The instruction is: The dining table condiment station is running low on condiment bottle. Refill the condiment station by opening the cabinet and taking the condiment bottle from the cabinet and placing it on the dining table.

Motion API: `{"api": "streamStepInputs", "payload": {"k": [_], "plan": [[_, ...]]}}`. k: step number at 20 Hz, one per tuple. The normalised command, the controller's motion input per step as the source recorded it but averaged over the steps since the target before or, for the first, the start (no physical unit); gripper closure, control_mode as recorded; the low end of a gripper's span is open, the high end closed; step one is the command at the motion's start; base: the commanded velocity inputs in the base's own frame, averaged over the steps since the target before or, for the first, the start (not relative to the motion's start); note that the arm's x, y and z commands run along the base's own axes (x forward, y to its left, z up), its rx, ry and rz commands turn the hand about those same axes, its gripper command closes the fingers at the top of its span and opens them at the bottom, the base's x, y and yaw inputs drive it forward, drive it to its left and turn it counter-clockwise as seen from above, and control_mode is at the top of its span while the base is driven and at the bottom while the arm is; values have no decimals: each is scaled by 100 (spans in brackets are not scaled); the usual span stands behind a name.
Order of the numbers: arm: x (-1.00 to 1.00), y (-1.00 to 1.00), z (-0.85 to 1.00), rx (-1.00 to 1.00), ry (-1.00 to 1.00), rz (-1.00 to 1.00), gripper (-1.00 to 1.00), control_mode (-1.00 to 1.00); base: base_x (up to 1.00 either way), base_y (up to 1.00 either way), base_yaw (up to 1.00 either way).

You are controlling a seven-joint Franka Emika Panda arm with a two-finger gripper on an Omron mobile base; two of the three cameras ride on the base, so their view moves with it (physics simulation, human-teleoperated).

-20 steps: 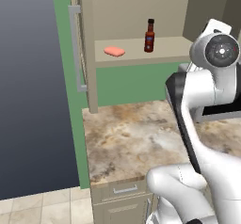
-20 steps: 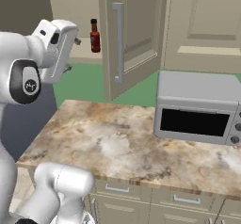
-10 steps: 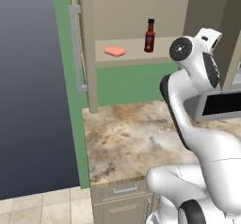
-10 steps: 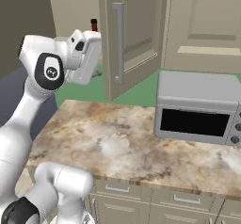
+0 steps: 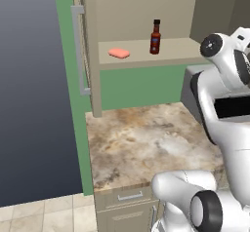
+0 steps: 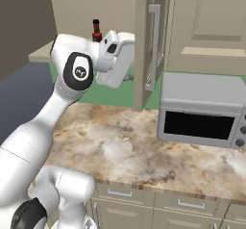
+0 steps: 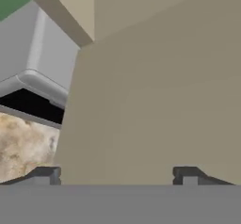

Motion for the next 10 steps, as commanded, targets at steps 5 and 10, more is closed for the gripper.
{"api": "streamStepInputs", "payload": {"k": [5,10], "plan": [[-3,-100,0,5,0,-8,-100,-100,0,0,0],[-13,-61,0,4,-6,-5,-100,-100,0,0,0]]}}
